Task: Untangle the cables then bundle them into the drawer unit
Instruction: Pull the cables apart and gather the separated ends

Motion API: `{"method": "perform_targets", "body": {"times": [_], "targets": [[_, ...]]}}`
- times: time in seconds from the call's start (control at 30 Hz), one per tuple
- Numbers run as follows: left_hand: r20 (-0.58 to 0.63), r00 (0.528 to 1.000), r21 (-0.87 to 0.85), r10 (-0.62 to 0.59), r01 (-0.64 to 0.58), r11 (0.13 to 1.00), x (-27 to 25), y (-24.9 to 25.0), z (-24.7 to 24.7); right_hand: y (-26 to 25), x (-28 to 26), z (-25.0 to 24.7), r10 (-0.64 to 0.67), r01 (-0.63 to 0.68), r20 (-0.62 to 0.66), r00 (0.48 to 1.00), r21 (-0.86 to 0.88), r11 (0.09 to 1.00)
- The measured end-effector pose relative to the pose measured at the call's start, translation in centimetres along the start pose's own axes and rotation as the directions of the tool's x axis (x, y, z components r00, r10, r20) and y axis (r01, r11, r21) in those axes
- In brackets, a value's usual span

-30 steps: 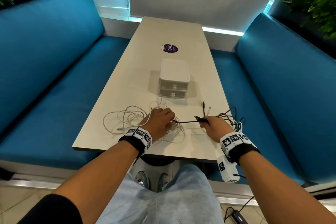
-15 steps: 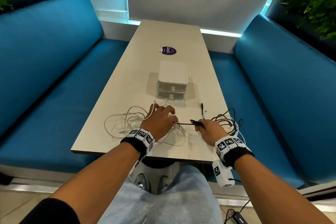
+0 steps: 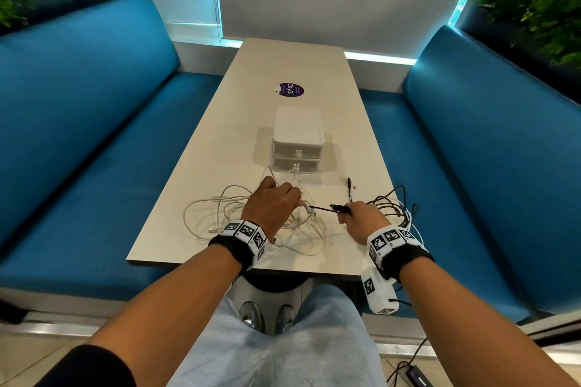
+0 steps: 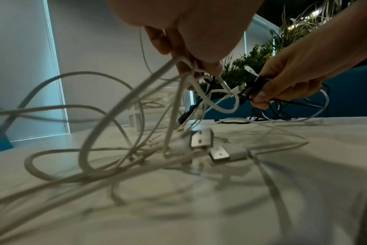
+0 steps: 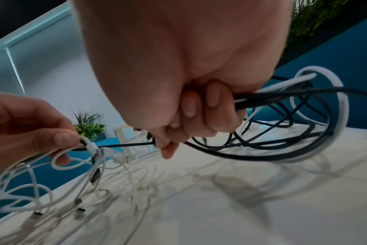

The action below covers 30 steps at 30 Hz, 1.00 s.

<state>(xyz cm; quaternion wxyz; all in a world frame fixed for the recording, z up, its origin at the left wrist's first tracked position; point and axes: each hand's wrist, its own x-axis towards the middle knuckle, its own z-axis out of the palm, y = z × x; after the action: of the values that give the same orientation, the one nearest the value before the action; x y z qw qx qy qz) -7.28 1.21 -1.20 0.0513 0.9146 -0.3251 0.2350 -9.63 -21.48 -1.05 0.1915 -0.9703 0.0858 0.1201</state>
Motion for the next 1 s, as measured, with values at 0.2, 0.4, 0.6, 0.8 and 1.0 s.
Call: {"method": "perform_targets", "body": {"times": [0.2,0.4,0.6,0.8,1.0], "targets": [[0.304,0.941,-0.206,-0.149,0.218,0.954,-1.6,0.5,0.1,-0.1,0.0,0.6,0.049,-0.049,0.0,0.999,-0.084,0.995],[0.359,0.88,-0.367,-0.31,0.438,0.82,-1.3,0.1,0.3,-0.5,0.0,1.0,0.036,-0.034,0.034,0.999,-0.075,0.997],[0.448,0.852,-0.283,-0.269,0.421,0.861,-0.9,0.4,-0.4,-0.5,-0.2,1.0,-0.002,0.005,0.023,1.0,-0.106,0.994],[0.429,0.897,-0.117,-0.108,0.174,0.978,-1.1,-0.1,0.2,-0.7,-0.6,1.2,-0.024,0.025,0.015,1.0,-0.11,0.994],[0.397,0.91,-0.082,-0.116,0.161,0.983,-0.8,-0.3,-0.1,0.0,-0.5,0.9,0.012,-0.009,0.024,1.0,-0.113,0.994]]}}
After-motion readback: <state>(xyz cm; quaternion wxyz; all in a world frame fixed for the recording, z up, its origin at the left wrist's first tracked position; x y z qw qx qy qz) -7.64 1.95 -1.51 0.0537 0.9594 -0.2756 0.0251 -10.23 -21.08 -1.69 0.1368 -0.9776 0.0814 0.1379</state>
